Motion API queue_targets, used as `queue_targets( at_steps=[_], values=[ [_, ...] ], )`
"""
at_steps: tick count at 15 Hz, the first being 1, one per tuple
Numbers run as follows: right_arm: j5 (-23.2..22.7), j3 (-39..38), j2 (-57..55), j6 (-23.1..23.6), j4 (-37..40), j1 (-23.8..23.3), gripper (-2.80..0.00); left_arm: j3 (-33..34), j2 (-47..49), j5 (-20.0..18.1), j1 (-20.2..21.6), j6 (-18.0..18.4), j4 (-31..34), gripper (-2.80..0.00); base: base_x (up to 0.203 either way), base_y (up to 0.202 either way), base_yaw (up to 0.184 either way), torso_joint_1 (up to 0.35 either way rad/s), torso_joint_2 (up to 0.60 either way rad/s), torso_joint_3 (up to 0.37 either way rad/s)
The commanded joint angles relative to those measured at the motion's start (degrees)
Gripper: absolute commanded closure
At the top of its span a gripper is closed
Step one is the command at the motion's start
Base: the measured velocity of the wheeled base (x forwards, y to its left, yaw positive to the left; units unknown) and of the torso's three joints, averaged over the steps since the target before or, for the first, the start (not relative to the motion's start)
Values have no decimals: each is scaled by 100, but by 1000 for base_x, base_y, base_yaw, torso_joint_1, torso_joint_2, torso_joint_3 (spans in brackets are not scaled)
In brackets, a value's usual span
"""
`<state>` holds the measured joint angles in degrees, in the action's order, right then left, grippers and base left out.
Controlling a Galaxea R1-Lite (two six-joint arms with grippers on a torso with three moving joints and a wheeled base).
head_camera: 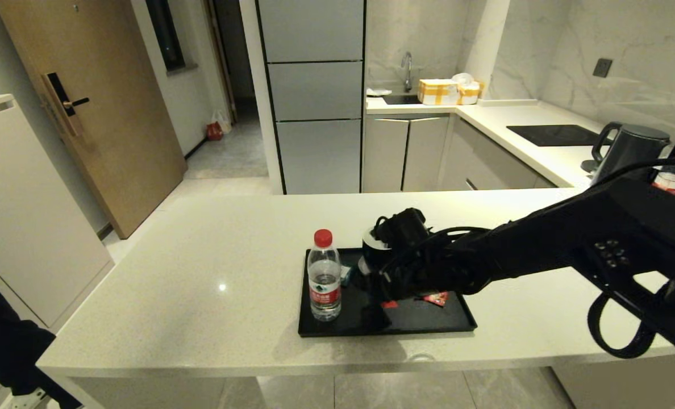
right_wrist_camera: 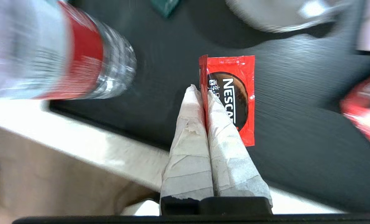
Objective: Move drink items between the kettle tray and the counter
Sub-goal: Pick up the tea bag, then place it on the right
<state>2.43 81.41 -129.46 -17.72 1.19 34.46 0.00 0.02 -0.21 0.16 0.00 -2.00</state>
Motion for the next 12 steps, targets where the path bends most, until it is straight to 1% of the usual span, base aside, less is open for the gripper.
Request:
queue_targets(
  at_steps=[1, 2, 3, 4, 6, 8, 11, 12],
  values=[
    [34, -233, 850, -116, 77, -201, 0, 70, -11, 3, 2, 0, -2, 0, 0, 0, 0, 0, 0, 0],
    [129, -484, 1191, -239, 129, -456, 0, 70, -11, 3, 2, 0, -2, 0, 0, 0, 0, 0, 0, 0],
    [210, -747, 1412, -361, 165, -839, 0, 70, -11, 3, 2, 0, -2, 0, 0, 0, 0, 0, 0, 0],
    [256, -1001, 1558, -453, 179, -1158, 0, 70, -11, 3, 2, 0, -2, 0, 0, 0, 0, 0, 0, 0],
    [349, -1268, 1667, -660, 226, -1736, 0, 70, -11, 3, 2, 0, -2, 0, 0, 0, 0, 0, 0, 0],
    [556, -1379, 1564, -904, 371, -2176, 0, 70, -11, 3, 2, 0, -2, 0, 0, 0, 0, 0, 0, 0],
    [622, -1420, 1191, -948, 403, -2736, 0, 70, -11, 3, 2, 0, -2, 0, 0, 0, 0, 0, 0, 0],
    [614, -1416, 1042, -940, 391, -2842, 0, 70, -11, 3, 2, 0, -2, 0, 0, 0, 0, 0, 0, 0]
  ],
)
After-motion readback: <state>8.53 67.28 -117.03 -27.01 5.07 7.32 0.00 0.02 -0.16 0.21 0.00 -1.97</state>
